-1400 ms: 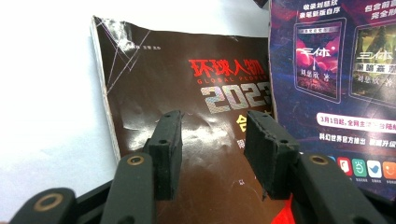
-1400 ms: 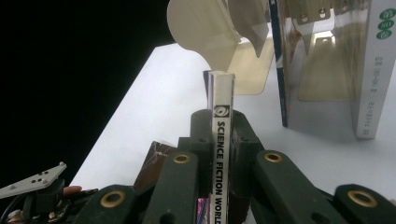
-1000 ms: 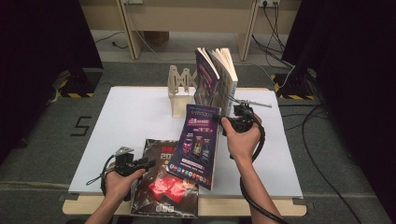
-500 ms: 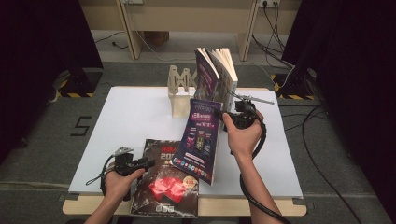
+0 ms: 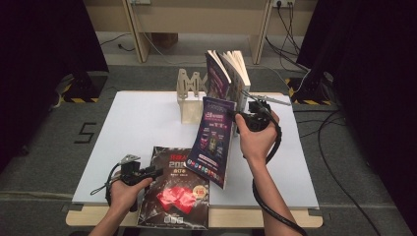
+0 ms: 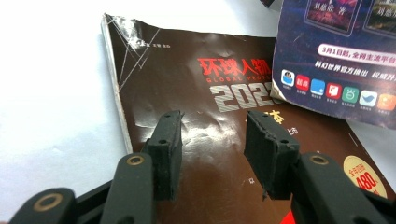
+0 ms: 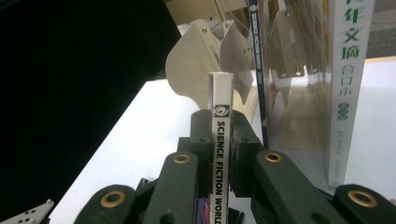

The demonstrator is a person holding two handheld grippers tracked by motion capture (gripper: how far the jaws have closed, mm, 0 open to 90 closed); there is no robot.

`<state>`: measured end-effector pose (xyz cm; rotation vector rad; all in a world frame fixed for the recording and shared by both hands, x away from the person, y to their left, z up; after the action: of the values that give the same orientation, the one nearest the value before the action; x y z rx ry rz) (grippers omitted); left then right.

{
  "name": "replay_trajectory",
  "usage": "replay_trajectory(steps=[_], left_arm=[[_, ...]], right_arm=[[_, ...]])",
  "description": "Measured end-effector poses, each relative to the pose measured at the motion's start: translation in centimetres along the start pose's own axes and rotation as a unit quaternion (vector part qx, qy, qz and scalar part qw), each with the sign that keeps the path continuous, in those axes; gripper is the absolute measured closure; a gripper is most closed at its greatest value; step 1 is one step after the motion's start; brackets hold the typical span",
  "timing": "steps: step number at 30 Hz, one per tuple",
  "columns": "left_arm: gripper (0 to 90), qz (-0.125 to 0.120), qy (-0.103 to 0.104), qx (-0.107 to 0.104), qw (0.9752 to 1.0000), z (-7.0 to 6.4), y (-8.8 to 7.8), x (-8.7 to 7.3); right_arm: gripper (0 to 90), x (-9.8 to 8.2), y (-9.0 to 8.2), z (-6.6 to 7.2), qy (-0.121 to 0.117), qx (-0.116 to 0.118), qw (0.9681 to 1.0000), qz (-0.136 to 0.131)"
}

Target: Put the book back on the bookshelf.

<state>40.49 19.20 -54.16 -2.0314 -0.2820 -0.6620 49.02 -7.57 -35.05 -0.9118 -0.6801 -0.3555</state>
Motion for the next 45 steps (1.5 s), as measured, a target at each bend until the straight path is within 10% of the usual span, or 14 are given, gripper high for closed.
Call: replay_trajectory(steps=[45], left_arm=[[55.8, -0.003, -0.001, 0.0, 1.0, 0.3, -0.2, 0.2]], right_arm=[[83.1, 4.2, 0.0, 1.4, -0.031, -0.048, 0.9961, -0.067]])
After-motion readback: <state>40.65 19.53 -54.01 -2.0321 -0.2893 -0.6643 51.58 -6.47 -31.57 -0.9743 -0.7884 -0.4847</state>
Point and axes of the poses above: each handheld gripper's, and its own axes: y roughly forward along the jaws, x roughly out of its top, z roughly to its left, the point moved 9 cm from there along y, roughly forward along the jaws, and after that the axes turned 13 degrees about z, right-handed, at the moved point
